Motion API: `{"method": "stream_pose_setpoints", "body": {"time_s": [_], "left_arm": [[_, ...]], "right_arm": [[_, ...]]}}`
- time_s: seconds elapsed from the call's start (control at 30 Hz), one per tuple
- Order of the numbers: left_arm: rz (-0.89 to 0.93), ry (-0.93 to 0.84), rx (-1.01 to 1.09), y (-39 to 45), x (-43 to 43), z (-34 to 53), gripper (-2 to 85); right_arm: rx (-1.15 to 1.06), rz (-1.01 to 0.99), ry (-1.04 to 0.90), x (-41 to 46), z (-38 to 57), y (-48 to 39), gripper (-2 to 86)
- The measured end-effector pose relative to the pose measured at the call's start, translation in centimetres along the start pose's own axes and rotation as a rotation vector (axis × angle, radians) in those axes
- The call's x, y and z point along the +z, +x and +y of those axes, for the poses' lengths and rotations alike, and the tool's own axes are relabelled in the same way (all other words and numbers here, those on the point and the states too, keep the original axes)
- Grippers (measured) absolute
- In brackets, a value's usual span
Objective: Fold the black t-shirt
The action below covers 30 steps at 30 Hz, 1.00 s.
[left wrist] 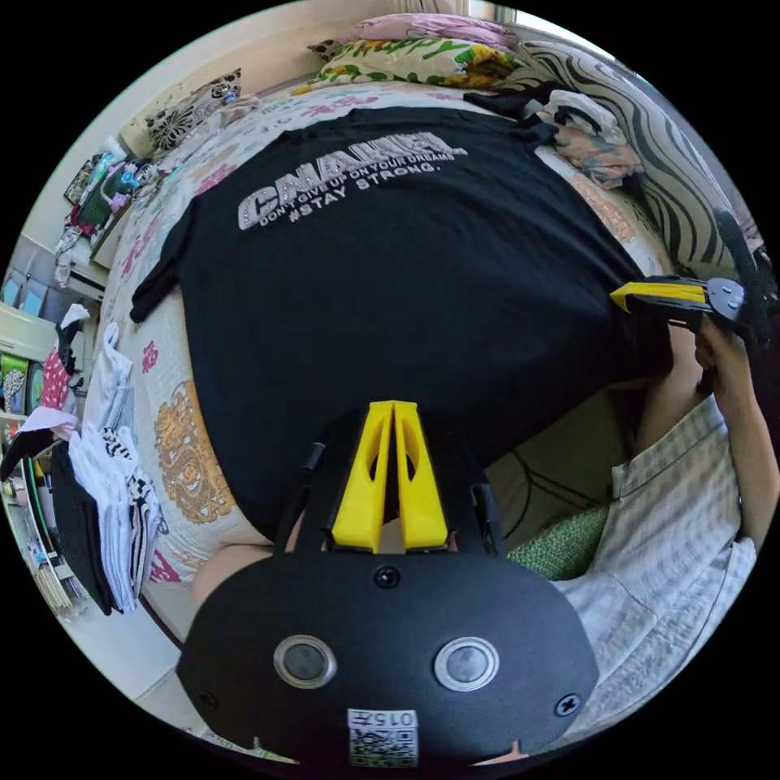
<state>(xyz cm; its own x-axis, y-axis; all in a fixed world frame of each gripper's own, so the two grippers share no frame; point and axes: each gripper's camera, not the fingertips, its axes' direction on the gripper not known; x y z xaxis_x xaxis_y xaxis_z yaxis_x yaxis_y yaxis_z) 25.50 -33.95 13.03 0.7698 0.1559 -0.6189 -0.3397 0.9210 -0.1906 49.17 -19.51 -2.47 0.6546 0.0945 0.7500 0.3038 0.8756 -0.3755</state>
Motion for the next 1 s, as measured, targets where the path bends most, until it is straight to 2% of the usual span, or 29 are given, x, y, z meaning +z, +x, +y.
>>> {"method": "stream_pose_setpoints", "body": {"time_s": [0.13, 0.2, 0.23, 0.27, 0.3, 0.37, 0.43, 0.57, 0.73, 0.9, 1.0], "left_arm": [[-0.131, 0.074, 0.104, 2.7, 0.7, 0.6, -0.6], [-0.211, 0.029, 0.223, 4.0, 0.8, 0.1, -0.4], [-0.232, -0.05, 0.273, 4.4, 0.6, -0.9, -0.3], [-0.231, -0.08, 0.279, 4.4, 0.4, -1.6, -0.3], [-0.211, -0.061, 0.265, 4.0, -0.6, -3.0, -0.2], [-0.178, 0.083, 0.228, 3.3, -3.4, -5.8, 0.1], [-0.122, 0.256, 0.232, 3.0, -6.7, -11.9, 0.7], [0.016, 0.346, 0.364, 5.4, -8.4, -25.0, 3.4], [0.27, 0.278, 0.43, 11.1, -6.2, -45.1, 7.4], [0.233, 0.238, 0.402, 15.4, -1.8, -54.5, 8.1], [0.294, 0.227, 0.394, 16.5, 0.4, -57.4, 7.5]], "right_arm": [[-0.049, 0.01, 0.014, -1.0, 0.1, 0.5, -0.6], [-0.063, -0.026, 0.006, -1.8, 0.0, 1.3, -0.6], [-0.053, -0.082, 0.05, -3.1, 0.1, 2.2, -0.6], [0.025, -0.123, 0.185, -5.1, 0.8, 3.9, -0.5], [0.073, -0.127, 0.255, -6.1, 1.1, 4.9, -0.5], [0.219, -0.089, 0.435, -9.1, 1.4, 9.1, -0.4], [0.269, -0.091, 0.538, -10.4, 0.5, 12.4, -0.1], [0.42, -0.11, 0.699, -12.0, -3.4, 19.7, 1.8], [0.526, -0.128, 0.724, -12.3, -8.8, 25.3, 6.9], [0.546, -0.192, 0.644, -10.9, -13.4, 28.7, 8.4], [0.534, -0.256, 0.606, -10.3, -15.0, 30.1, 6.8]]}}
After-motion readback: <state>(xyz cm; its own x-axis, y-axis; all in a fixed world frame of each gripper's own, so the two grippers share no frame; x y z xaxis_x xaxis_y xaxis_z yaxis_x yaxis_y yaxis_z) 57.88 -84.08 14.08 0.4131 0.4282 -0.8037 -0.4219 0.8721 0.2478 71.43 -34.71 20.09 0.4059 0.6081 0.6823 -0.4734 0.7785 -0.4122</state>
